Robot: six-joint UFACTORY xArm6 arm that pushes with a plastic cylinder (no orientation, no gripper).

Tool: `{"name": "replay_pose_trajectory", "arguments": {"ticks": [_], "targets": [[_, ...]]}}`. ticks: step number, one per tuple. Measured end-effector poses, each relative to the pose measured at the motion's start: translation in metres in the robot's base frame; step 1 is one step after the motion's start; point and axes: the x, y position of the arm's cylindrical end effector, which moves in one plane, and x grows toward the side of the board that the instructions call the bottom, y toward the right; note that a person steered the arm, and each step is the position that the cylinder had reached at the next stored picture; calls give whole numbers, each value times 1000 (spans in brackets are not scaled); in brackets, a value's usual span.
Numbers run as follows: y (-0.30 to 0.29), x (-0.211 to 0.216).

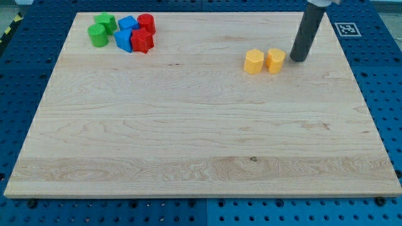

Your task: Move the yellow heart above the yellow hexagon

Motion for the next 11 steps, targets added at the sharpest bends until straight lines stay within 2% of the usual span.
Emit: {"name": "replay_pose_trajectory", "arguments": {"ticks": [4,5,8,9,11], "targets": [[-9,22],[-50,-4],[-64,-13],[-100,-33],[-130,-37]]}}
